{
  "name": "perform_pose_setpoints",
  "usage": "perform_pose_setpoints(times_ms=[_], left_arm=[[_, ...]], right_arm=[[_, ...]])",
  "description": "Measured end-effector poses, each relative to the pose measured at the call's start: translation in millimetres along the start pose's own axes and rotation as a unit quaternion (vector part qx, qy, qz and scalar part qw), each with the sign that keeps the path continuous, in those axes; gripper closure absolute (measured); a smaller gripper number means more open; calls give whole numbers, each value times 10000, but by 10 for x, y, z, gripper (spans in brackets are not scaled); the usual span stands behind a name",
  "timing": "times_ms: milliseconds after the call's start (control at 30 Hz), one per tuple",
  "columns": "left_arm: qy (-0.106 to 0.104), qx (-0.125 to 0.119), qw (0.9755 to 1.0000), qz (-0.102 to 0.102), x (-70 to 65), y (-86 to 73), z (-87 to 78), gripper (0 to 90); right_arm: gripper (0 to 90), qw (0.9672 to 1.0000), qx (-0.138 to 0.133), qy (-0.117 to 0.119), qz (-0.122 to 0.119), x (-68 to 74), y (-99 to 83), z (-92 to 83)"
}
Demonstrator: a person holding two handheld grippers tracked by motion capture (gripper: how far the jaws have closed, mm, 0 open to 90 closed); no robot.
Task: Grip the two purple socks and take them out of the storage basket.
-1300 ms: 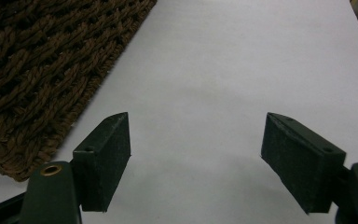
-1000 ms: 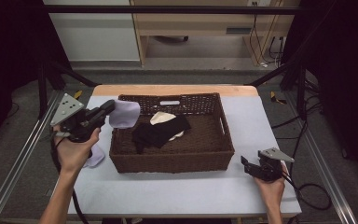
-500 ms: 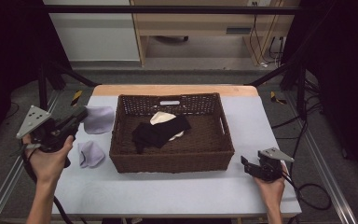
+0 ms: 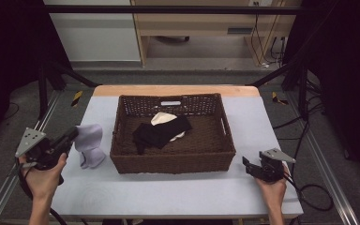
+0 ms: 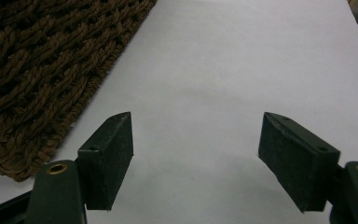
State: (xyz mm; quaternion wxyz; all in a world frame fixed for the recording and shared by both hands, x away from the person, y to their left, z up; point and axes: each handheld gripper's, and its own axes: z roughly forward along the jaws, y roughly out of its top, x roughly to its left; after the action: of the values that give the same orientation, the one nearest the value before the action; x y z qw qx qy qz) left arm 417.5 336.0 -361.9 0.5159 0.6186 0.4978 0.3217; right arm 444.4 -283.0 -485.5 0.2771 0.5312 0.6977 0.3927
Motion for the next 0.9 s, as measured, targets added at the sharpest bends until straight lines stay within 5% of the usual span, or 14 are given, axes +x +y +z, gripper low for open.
perform_pose_setpoints(times_ms=[100,333,767,900], left_arm=[[36,316,9995,12,18,-165,92,894],[97,615,9981,44,36,-349,163,893],[54,1320,9905,383,-35,-684,432,882],[112,1422,9886,481,-30,-727,467,801]], right_arm=[[265,10000,21,10,3,-4,2,7],[263,10000,-5,53,13,-2,1,-3],[224,10000,-41,51,12,0,-1,-13],[210,10000,-8,44,26,-4,2,-4]])
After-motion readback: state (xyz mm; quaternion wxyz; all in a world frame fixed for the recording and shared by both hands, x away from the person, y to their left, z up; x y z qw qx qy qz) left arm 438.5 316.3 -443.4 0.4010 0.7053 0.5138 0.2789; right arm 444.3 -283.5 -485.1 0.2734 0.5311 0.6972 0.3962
